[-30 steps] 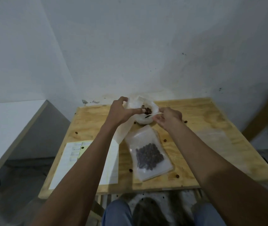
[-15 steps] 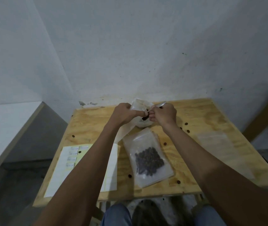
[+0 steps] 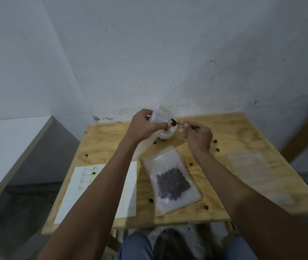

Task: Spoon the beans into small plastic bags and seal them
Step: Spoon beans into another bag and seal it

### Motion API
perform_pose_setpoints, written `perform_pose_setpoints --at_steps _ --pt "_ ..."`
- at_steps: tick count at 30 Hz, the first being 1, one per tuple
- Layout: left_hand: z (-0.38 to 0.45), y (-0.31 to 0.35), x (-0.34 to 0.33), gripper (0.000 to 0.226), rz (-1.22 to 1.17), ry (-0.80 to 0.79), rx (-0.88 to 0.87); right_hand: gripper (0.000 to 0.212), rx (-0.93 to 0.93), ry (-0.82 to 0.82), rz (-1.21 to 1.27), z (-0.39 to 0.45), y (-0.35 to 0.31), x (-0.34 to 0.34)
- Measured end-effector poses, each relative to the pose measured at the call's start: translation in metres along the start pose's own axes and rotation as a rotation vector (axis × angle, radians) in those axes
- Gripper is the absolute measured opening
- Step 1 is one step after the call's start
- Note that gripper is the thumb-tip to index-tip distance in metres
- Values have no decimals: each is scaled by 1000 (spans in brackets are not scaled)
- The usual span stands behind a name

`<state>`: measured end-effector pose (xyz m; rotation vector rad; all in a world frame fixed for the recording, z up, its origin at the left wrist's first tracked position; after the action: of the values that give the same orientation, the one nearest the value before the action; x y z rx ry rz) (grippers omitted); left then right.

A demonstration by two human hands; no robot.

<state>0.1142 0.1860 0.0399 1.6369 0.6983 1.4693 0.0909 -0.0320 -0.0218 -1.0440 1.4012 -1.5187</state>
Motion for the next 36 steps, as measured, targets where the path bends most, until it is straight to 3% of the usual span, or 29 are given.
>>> perform_pose_setpoints --at_steps 9,13,17,30,36 --pt "10 5 -5 55 -21 -13 -62 14 -170 -143 41 4 8 -14" --pt "12 -1 -5 56 -21 -18 -57 13 -325 -76 200 3 22 -12" --pt "11 -11 1 67 33 -19 -24 12 -362 -18 327 4 27 -10" --pt "-8 -29 2 103 387 68 46 11 -220 21 440 8 -21 -3" --pt "-10 -28 2 103 330 109 47 14 -52 -199 139 6 -49 -21"
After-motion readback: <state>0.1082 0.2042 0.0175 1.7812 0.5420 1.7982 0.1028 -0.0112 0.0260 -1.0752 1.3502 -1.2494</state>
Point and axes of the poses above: each hand's wrist, its own z-axis towards the middle knuckle, its own x-axis out of the back of the hand, y = z × x, the point moved 8 cm from there along z, towards the middle knuckle, and after that the axes turned 11 degrees about -y, right-handed, at the moved point
